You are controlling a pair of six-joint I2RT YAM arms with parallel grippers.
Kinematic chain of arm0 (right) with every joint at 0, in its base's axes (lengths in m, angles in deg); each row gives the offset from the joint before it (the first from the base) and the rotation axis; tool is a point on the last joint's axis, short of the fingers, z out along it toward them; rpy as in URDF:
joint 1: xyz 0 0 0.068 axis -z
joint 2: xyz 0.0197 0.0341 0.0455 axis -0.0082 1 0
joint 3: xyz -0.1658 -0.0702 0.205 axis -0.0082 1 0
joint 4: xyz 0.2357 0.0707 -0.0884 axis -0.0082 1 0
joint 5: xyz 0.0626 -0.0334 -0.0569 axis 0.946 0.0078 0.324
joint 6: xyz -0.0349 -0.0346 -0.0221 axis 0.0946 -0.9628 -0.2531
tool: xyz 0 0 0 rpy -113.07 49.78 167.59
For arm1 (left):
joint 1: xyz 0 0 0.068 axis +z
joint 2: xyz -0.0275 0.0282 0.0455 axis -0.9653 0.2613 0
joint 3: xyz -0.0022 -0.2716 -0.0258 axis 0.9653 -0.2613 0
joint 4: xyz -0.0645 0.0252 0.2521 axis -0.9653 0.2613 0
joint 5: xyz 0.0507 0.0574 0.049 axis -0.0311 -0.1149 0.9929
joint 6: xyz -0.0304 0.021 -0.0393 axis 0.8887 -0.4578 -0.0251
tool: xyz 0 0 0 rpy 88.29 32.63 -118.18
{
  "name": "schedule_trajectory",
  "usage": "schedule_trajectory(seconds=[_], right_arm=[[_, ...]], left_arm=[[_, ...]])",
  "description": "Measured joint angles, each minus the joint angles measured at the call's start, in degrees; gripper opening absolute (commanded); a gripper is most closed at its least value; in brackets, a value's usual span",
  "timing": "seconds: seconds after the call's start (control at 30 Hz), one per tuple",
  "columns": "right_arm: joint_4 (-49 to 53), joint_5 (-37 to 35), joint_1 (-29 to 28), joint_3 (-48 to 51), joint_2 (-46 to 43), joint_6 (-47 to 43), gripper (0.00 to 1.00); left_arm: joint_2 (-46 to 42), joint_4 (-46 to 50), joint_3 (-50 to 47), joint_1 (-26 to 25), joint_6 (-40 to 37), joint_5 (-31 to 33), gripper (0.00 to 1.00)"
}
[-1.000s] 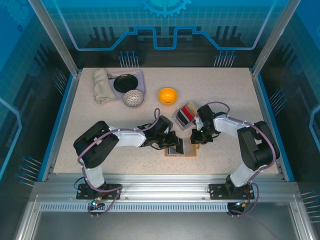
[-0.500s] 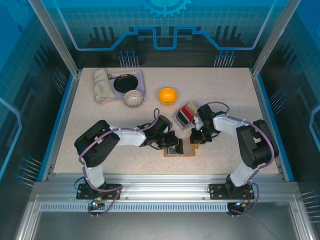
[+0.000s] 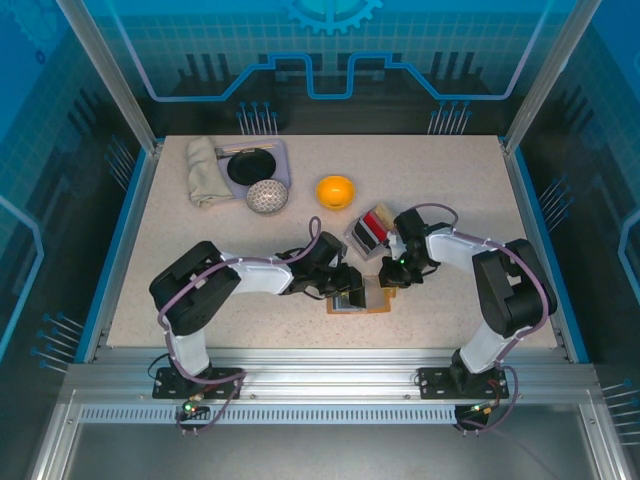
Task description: Put the credit cards into the card holder
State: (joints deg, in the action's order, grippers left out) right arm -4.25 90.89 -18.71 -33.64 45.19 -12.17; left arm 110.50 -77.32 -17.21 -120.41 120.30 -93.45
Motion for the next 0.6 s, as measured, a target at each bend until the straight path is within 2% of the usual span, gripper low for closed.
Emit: schedule_trajectory(seconds=[0.2, 0.6], right_arm=[[-0.7, 1.3, 0.0, 0.0, 0.5, 0.0, 0.13], [-2.0, 3.6, -0.3, 0.0, 1.2, 0.0, 0.09]], left_arm=[[-1.2, 2.1, 0.0, -0.2, -1.4, 1.6, 0.37], [-2.8, 6.0, -0.1, -0.2, -2.4, 4.2, 0.38]])
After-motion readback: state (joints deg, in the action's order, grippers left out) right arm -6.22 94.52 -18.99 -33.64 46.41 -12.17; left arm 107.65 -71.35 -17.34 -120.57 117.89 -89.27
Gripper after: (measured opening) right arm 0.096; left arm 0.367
